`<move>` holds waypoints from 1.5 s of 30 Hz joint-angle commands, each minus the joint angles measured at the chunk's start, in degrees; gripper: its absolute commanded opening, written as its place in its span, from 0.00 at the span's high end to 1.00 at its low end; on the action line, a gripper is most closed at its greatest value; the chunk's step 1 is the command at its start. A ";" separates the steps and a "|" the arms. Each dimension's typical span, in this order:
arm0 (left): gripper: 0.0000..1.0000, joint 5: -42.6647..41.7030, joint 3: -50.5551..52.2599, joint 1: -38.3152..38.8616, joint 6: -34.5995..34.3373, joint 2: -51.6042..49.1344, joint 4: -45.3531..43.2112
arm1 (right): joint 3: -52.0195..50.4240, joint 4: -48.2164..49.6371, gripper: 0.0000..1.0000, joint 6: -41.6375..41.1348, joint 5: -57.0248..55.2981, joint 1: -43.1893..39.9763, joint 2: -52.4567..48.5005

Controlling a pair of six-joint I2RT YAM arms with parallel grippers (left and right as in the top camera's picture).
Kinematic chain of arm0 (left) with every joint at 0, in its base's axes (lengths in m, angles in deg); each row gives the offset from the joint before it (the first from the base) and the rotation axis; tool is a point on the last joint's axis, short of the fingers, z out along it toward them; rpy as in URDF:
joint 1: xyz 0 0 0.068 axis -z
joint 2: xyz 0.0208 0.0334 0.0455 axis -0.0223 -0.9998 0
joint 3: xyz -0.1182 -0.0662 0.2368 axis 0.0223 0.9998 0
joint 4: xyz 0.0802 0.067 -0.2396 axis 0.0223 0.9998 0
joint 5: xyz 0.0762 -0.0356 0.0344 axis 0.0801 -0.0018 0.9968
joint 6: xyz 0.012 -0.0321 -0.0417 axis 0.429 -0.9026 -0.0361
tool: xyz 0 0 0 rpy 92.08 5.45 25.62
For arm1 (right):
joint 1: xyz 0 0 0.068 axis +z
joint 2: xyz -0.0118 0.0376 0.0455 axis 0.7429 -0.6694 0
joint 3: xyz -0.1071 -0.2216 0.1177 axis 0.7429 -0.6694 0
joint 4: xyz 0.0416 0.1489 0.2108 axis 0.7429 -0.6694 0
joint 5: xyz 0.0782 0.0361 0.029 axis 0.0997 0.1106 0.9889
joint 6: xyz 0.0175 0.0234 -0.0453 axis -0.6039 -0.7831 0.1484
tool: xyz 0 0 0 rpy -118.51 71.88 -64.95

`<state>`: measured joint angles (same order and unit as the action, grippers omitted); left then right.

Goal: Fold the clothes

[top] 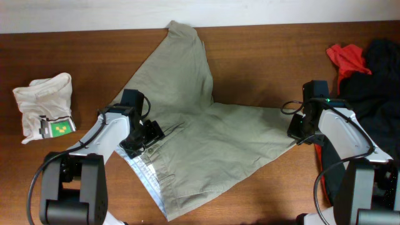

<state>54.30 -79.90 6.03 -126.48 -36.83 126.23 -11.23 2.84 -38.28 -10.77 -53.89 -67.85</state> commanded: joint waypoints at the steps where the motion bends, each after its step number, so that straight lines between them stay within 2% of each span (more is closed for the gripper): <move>1: 0.50 1.40 0.63 -0.09 -0.37 0.26 -2.23 | 0.61 -0.68 0.96 0.04 -1.79 -0.17 0.76; 2: 0.87 1.27 0.63 -0.09 -0.35 0.26 -2.29 | 0.61 -0.83 0.96 0.04 -1.79 -0.17 0.76; 3: 0.99 0.31 0.61 -0.09 -0.33 0.26 -2.14 | 0.61 -0.87 0.96 0.07 -1.79 -0.17 0.76; 5: 1.00 -3.21 0.44 -0.50 0.55 0.44 4.07 | 0.61 -0.74 0.96 0.07 -1.81 -0.17 0.74; 6: 1.00 -4.26 0.39 -1.51 2.56 0.61 11.28 | 0.61 -0.59 0.96 0.07 -1.81 -0.17 0.76; 8: 1.00 -4.44 0.39 -3.10 7.93 0.66 16.87 | 0.61 -0.44 0.96 0.09 -1.81 -0.17 0.74; 10: 1.00 4.24 0.42 -4.28 6.86 0.66 19.39 | 0.61 -0.48 0.96 0.09 -1.84 -0.17 0.74; 11: 1.00 8.79 0.48 -5.01 3.91 0.63 18.97 | 0.61 -0.66 0.96 0.07 -1.92 -0.17 0.74; 13: 1.00 12.24 0.68 -6.25 3.28 0.48 14.95 | 0.61 -0.87 0.96 0.07 -1.97 -0.17 0.74; 14: 1.00 12.90 0.68 -7.98 3.34 -0.17 10.27 | 0.61 -1.14 0.96 0.07 -1.51 -0.17 0.74; 17: 0.99 12.85 -2.34 -12.92 9.35 -4.37 0.94 | 0.61 -0.48 0.96 0.02 9.33 -0.11 0.74; 18: 0.99 12.90 -6.32 -14.05 12.20 -6.86 0.57 | 0.61 1.14 0.96 0.02 16.17 0.04 0.74; 19: 1.00 14.62 -14.43 -15.15 14.40 -10.56 0.81 | 0.61 2.34 0.96 -2.08 19.61 1.11 0.74; 22: 1.00 14.56 -27.74 -17.73 14.36 -12.90 6.32 | 0.61 5.03 0.96 -1.29 19.30 5.62 0.74; 23: 0.83 13.77 -30.25 -18.27 14.36 -12.90 9.94 | 0.61 5.92 0.96 -0.74 18.49 6.84 0.74; 24: 0.36 12.50 -32.09 -18.40 14.36 -12.85 14.51 | 0.61 6.34 0.96 -0.76 16.96 7.80 0.74; 25: 0.01 6.29 -33.27 -18.21 14.34 -12.85 26.12 | 0.61 6.51 0.96 -0.76 16.68 7.78 0.74; 27: 0.01 -0.28 -32.39 -16.68 14.34 -12.85 36.81 | 0.61 6.51 0.96 -0.02 15.17 7.78 0.74; 29: 0.01 -9.86 -29.73 -14.71 13.66 -11.58 39.67 | 0.61 6.19 0.96 0.76 13.64 7.78 0.74; 31: 0.01 -9.66 -23.32 -11.54 7.39 -3.85 35.85 | 0.61 6.01 0.96 1.86 13.25 7.76 0.74; 33: 0.01 -9.11 -14.36 -8.48 2.03 8.17 30.03 | 0.61 6.05 0.96 1.86 13.22 7.76 0.74; 35: 0.01 -8.96 0.90 -4.68 -10.64 28.00 22.10 | 0.61 6.08 0.96 2.99 13.22 7.72 0.74; 36: 0.01 -8.66 6.21 -3.15 -16.35 34.40 19.87 | 0.61 6.08 0.96 3.19 13.20 7.72 0.74; 37: 0.01 -8.70 14.43 -0.61 -25.92 44.02 17.29 | 0.61 6.08 0.96 3.34 13.22 7.72 0.74; 40: 0.01 -8.90 28.72 4.04 -40.15 59.63 15.17 | 0.61 6.01 0.96 3.34 13.25 7.72 0.74; 42: 0.01 -8.90 33.00 4.44 -42.51 62.77 13.09 | 0.61 5.84 0.96 3.34 13.25 7.72 0.74; 45: 0.01 -8.26 34.53 4.42 -42.58 61.59 10.78 | 0.61 5.20 0.96 3.37 13.25 7.72 0.74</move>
<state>45.42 -46.19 10.23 -166.70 25.31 137.71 -11.07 8.35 -35.48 3.61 -46.22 -67.54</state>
